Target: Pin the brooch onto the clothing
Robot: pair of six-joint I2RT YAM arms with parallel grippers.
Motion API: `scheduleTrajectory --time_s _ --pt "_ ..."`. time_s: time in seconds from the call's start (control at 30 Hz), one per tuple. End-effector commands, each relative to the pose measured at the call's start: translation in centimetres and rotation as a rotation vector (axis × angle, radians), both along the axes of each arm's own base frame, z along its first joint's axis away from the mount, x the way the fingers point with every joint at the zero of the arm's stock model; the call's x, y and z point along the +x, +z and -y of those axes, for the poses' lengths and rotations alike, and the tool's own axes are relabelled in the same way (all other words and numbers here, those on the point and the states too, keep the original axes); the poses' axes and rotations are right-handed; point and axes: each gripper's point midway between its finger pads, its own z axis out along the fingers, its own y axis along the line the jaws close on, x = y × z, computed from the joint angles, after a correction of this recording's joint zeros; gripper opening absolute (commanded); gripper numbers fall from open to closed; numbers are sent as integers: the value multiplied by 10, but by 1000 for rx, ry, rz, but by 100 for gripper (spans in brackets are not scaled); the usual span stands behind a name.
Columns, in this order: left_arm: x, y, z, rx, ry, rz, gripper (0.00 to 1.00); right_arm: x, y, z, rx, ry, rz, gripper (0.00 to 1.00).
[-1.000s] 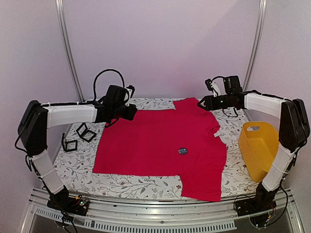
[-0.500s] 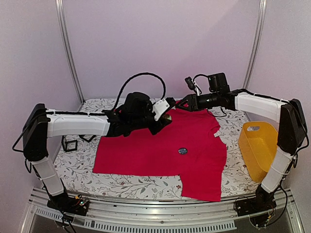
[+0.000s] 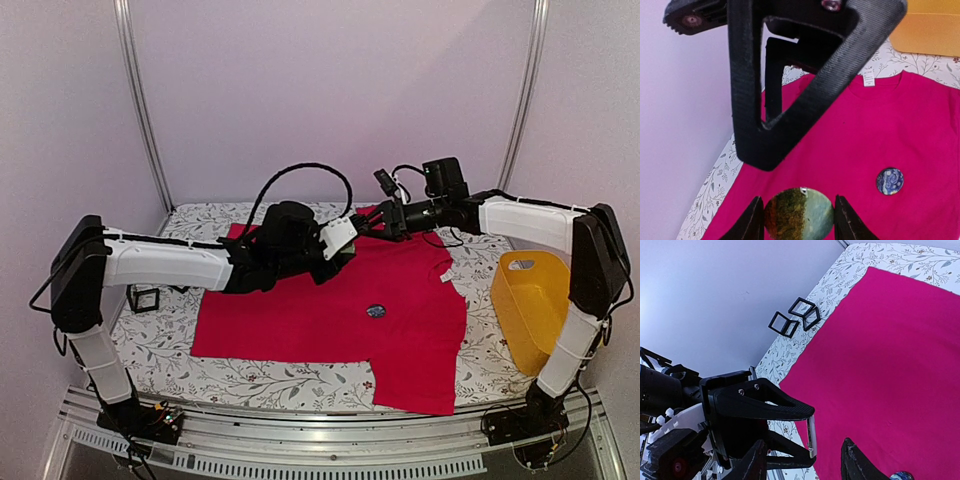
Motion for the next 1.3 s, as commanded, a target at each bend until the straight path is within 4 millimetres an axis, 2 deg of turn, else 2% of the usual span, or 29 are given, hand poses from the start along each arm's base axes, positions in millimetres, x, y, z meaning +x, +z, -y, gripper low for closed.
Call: scheduleTrajectory --time_s 0.0,0.27,0.4,0.63,0.67,0.73,0.77,0.87,0.97,1.03,1.07,1.1,1.13,1.17,1.27 --pt "-1 -3 6 11 -2 32 30 -9 -12 -17 -19 52 -47 48" --pt "-1 -6 5 21 2 38 29 -9 -26 -22 -37 64 -64 46" --pt "1 -6 5 22 9 48 30 -15 -32 -29 -28 101 -84 41" --pt "0 -7 5 21 0 43 29 -12 -33 -33 -29 100 -86 3" --pt "-1 -7 5 21 0 41 29 -11 -32 -33 -29 97 -81 0" --pt "-2 -6 3 16 4 37 30 -10 -28 -32 -28 93 -63 0" --pt "-3 -5 2 11 7 32 33 -9 -26 -31 -30 90 -50 0" --pt "-7 2 -4 -16 17 -10 55 0 -24 -23 -87 39 41 0" --pt "-12 18 -13 -94 0 -108 66 19 -21 -3 -223 -84 272 0" --pt "-13 31 -21 -175 -24 -197 68 29 -17 14 -341 -145 583 0" --pt "-12 38 -25 -215 -36 -244 68 25 0 21 -356 -181 747 0" --pt "-11 45 -30 -267 -39 -302 67 17 4 23 -402 -152 956 0" --pt "-11 52 -35 -312 -52 -350 67 6 14 28 -405 -156 1124 0" --pt "-12 59 -40 -352 -81 -395 66 -9 33 34 -408 -150 1335 0" --pt "-14 80 -50 -452 -138 -485 63 -43 48 45 -455 -76 1833 0"
